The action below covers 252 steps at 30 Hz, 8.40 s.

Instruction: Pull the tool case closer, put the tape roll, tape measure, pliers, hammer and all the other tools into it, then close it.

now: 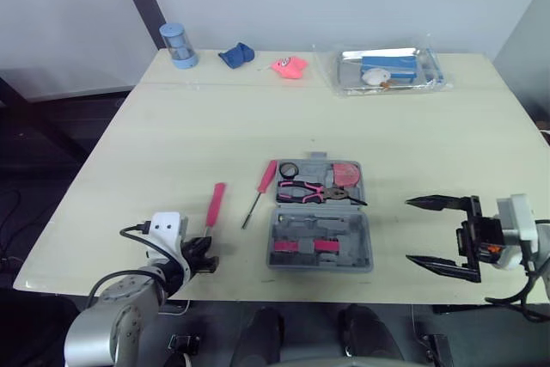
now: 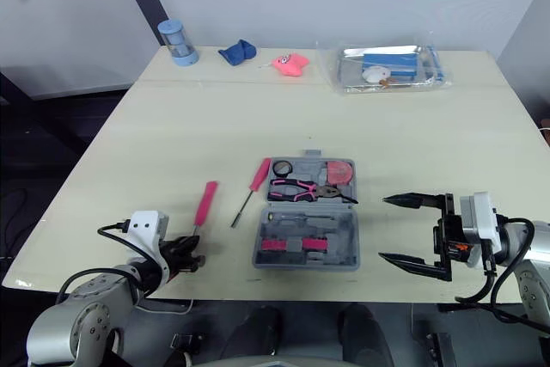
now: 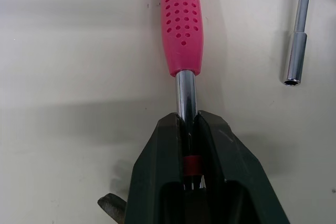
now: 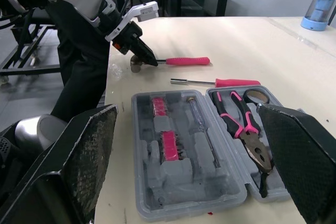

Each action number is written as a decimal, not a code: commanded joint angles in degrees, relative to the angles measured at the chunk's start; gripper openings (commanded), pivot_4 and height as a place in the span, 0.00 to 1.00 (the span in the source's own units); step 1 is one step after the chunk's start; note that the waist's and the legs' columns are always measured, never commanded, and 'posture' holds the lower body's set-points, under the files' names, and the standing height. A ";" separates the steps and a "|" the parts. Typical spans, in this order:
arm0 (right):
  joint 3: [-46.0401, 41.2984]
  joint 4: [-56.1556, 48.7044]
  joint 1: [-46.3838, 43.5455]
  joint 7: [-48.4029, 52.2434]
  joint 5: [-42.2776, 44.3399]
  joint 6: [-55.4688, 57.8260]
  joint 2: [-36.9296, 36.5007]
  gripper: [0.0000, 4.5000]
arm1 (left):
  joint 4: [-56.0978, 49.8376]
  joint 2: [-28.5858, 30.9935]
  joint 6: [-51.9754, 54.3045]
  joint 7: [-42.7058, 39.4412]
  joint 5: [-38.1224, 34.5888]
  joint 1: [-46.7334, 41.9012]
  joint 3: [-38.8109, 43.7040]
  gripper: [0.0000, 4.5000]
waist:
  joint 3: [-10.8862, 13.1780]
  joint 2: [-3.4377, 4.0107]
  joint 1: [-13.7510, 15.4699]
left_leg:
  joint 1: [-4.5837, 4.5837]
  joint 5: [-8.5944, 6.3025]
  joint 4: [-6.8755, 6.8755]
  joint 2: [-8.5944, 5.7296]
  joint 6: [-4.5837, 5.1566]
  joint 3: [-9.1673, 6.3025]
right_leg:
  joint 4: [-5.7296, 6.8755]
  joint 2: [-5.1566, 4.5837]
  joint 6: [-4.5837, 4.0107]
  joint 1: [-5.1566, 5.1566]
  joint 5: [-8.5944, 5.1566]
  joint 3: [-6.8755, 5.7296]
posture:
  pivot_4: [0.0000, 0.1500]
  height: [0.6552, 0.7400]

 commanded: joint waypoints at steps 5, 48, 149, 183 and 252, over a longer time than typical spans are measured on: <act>-0.29 0.39 0.71 0.85 -0.15 -2.06 0.45 1.00 | -5.26 1.58 -0.70 -0.29 -1.28 -0.18 1.20 0.74 | 0.00 0.00 -0.02 | 0.00 0.00 0.00 0.00 0.00 0.00 | 0.00 0.00 0.00 0.00 0.00 0.00 | 1.00 1.00; 0.49 1.72 -2.26 -2.85 -1.47 -4.00 1.37 1.00 | 76.33 40.14 -119.56 -76.82 18.91 -55.91 -58.43 0.99 | 0.14 0.02 -0.29 | -0.04 0.00 0.01 0.01 0.02 0.00 | 0.02 0.06 0.00 -0.03 -0.01 -0.03 | 1.00 1.00; 5.67 5.46 -11.08 1.33 -1.86 -3.28 2.49 1.00 | 7.09 31.57 5.26 4.02 -24.88 -17.09 -6.01 0.01 | 0.44 0.05 -0.33 | -0.01 0.01 0.07 0.05 0.01 -0.11 | 0.10 0.07 -0.01 0.01 -0.01 -0.10 | 1.00 1.00; 5.76 2.44 -10.80 -2.09 -2.65 -1.12 2.40 1.00 | 11.16 3.85 -6.39 12.59 -2.60 -16.12 -6.03 0.99 | 0.37 -0.02 0.05 | -0.07 0.07 0.10 -0.08 -0.12 -0.08 | 0.03 -0.09 0.01 0.00 0.00 -0.07 | 1.00 1.00; 0.95 3.17 -4.61 -3.25 -2.09 -3.64 2.03 1.00 | 15.89 24.14 -21.01 -43.85 3.55 -40.95 -31.33 0.00 | 0.37 -0.04 -0.59 | -0.10 0.02 0.02 -0.12 -0.03 -0.17 | -0.09 -0.08 0.05 0.06 -0.02 -0.20 | 1.00 1.00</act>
